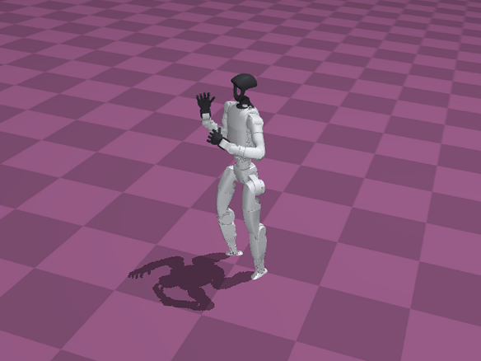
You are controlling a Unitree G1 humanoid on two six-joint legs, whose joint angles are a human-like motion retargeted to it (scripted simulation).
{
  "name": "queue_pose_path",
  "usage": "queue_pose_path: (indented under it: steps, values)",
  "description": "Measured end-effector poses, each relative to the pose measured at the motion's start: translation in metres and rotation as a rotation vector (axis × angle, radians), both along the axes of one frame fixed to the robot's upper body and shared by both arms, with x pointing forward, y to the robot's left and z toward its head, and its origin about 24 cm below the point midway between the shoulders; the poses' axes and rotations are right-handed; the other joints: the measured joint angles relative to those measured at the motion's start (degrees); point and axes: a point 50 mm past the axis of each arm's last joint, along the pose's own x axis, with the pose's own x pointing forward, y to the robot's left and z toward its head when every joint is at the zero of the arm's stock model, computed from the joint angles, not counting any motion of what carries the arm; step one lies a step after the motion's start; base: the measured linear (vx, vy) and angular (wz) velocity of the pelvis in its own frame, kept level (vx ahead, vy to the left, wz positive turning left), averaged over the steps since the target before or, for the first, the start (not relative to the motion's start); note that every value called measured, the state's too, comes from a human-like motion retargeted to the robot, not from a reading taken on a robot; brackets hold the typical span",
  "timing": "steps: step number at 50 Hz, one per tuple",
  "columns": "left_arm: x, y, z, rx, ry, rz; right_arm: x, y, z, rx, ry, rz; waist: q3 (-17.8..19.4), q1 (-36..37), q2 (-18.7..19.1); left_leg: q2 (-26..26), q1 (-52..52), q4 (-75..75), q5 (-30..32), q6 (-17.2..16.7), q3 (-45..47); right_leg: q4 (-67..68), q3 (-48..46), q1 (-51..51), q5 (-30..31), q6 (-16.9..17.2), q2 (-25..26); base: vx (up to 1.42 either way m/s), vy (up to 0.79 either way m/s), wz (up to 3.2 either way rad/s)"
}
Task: Dance
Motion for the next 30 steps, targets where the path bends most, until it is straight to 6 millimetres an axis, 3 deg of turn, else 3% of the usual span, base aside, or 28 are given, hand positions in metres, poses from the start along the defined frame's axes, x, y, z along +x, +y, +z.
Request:
queue_pose_path:
  steps: [8,12,15,19,25,30]
  values:
    - [0.027,0.047,0.065,-0.041,-0.416,0.365,0.022,-0.018,0.012,-0.234,0.053,-0.234,-2.4,6.3,-9.9,0.8,-6.0,10.6,-2.7,-0.1,-8.4,0.5,-3.9,2.7,-2.3,-2.4,-1.2,0.09,-0.07,0.76]
    - [0.029,0.070,0.100,-0.103,-0.648,0.570,0.027,-0.030,0.016,-0.337,0.065,-0.375,-2.4,7.1,-12.1,2.2,-7.9,15.6,-5.0,-0.4,-10.4,-1.1,-5.6,5.1,-2.9,-3.0,0.0,0.06,-0.09,0.36]
    - [0.027,0.086,0.114,-0.154,-0.768,0.708,0.027,-0.036,0.017,-0.385,0.062,-0.457,-1.8,6.8,-12.4,3.8,-8.9,19.6,-7.1,-0.5,-11.2,-2.7,-6.4,7.1,-3.1,-3.2,1.5,0.03,-0.07,0.06]
    - [0.026,0.108,0.116,-0.256,-0.831,0.887,0.024,-0.045,0.015,-0.383,0.049,-0.540,-0.3,6.1,-11.7,6.4,-9.7,25.3,-10.3,-0.7,-11.8,-4.6,-6.8,9.7,-3.2,-3.4,3.9,0.00,-0.04,-0.10]
    - [0.024,0.131,0.101,-0.496,-0.836,1.111,0.019,-0.053,0.007,-0.302,0.018,-0.600,2.3,5.4,-9.3,10.7,-10.3,33.5,-14.7,-1.1,-12.0,-6.3,-6.2,13.0,-3.1,-4.0,7.6,-0.03,-0.01,-0.27]
    - [0.029,0.116,0.085,-0.642,-0.734,1.060,0.020,-0.041,0.002,-0.267,-0.007,-0.512,4.8,5.0,-6.6,13.8,-10.8,37.8,-17.0,-1.7,-11.7,-7.0,-5.3,14.0,-2.5,-4.2,10.1,-0.05,0.01,-0.29]
